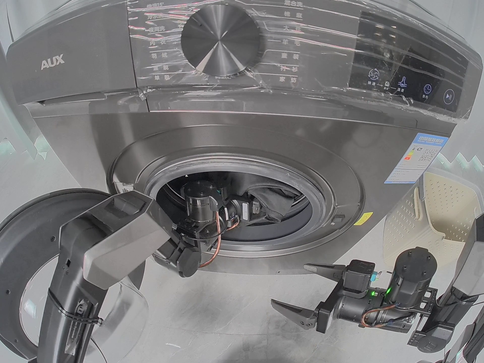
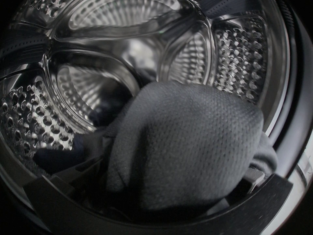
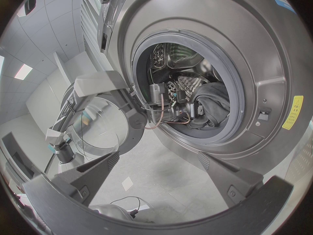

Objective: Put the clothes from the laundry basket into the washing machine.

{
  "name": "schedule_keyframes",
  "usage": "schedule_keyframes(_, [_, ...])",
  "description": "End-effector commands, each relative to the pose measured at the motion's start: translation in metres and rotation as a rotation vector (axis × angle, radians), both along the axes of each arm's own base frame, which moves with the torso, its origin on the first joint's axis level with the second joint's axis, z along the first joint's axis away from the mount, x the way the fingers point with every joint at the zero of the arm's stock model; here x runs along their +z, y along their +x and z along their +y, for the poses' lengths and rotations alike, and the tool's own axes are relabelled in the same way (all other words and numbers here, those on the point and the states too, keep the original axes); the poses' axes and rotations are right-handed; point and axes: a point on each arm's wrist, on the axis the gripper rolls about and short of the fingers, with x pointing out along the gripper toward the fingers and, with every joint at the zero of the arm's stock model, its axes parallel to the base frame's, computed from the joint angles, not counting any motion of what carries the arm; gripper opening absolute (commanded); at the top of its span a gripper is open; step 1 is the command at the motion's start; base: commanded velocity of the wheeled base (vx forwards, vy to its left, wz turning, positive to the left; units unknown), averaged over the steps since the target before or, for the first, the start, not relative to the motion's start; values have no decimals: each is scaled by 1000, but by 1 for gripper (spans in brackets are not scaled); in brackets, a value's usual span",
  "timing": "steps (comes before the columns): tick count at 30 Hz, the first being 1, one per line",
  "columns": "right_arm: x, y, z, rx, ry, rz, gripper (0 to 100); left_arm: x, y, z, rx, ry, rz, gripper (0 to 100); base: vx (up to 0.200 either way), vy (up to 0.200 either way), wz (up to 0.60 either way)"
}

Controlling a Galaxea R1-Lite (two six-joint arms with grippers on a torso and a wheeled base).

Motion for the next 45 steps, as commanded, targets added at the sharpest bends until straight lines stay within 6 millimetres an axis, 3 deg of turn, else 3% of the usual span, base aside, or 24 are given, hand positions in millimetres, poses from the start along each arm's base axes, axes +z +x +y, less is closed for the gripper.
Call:
schedule_keyframes(1, [-1,0,0,2,-2,2,100,42,-43,12,-103,33,26,100,0,0,0])
schedule_keyframes(13, [0,0,0,2,0,0,100,47,-96,15,-283,87,95,100,0,0,0])
schedule_keyframes(18, [1,0,0,2,3,-3,100,55,-103,14,-309,81,84,100,0,0,0])
schedule_keyframes(27, [2,0,0,2,6,-5,100,60,-90,8,-288,55,36,100,0,0,0])
schedule_keyframes(36, [2,0,0,0,6,-5,100,30,-54,5,-202,75,29,100,0,0,0])
schedule_keyframes(44, [0,0,1,2,3,-3,100,12,-37,21,-152,98,52,100,0,0,0])
schedule_keyframes(45, [0,0,1,2,3,-3,100,11,-35,20,-151,95,47,0,0,0,0])
